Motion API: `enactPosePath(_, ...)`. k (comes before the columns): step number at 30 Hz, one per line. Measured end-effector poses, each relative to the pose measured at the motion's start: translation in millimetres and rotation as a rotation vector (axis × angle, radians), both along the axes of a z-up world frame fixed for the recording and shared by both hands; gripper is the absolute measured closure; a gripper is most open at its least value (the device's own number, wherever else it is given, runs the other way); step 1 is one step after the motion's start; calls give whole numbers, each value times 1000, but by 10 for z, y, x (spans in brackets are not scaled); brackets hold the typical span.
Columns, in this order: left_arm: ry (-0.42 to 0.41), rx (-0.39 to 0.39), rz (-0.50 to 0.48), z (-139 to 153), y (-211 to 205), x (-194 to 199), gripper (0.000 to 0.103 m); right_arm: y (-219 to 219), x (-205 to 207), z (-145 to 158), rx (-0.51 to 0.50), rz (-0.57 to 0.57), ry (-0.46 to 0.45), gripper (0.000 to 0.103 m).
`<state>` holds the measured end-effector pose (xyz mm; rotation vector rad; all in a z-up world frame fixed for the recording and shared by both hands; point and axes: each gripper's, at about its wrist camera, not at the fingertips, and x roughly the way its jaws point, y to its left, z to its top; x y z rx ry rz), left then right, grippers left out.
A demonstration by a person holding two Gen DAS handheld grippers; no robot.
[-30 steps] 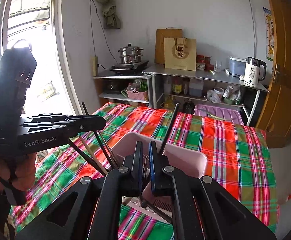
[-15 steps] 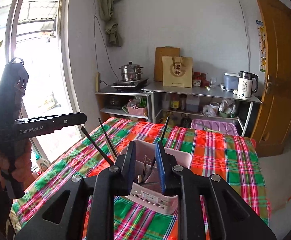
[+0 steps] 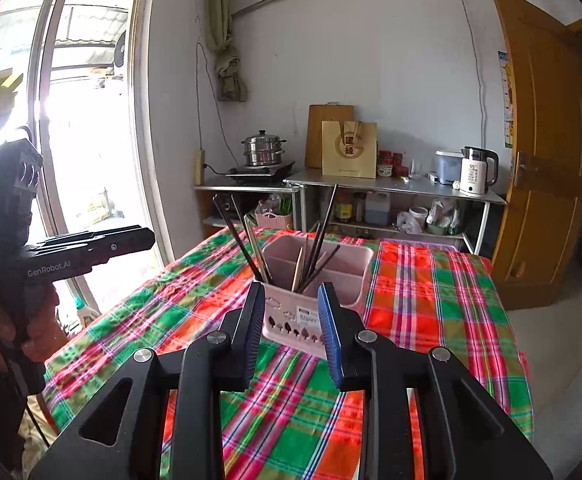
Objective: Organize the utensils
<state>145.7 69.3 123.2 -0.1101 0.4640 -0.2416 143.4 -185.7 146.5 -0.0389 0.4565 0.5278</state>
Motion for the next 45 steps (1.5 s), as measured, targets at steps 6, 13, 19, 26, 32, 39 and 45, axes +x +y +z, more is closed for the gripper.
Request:
enactPosePath(6,13,28,27,-373,-183,-395,71,-70,-332,-286,-14,-30,27,74)
enactPosePath(13,24,41,58,-691,-297,-735,71,-149,-656,-507,-15,-57,46,74)
enactPosePath(19,24,34,70,-827,-326,-949,71,-187,-872,-648,2,-77,61,68)
enactPosePath(26,24,47,87,-920,-352,-1071,71,-186,-962,-752,-10,-62,65,62)
enactPosePath(32,15,66,90,-934,-388,-1092,71,-171,-978,-788,-32,-73,52,62)
enactPosePath(39,21,69,87,-954,-416,-1068,71,-169,-972,-794,-31,-79,52,62)
enactPosePath(45,27,65,84,-970,-419,-1056,71,-170,-965,-802,-36,-84,54,62)
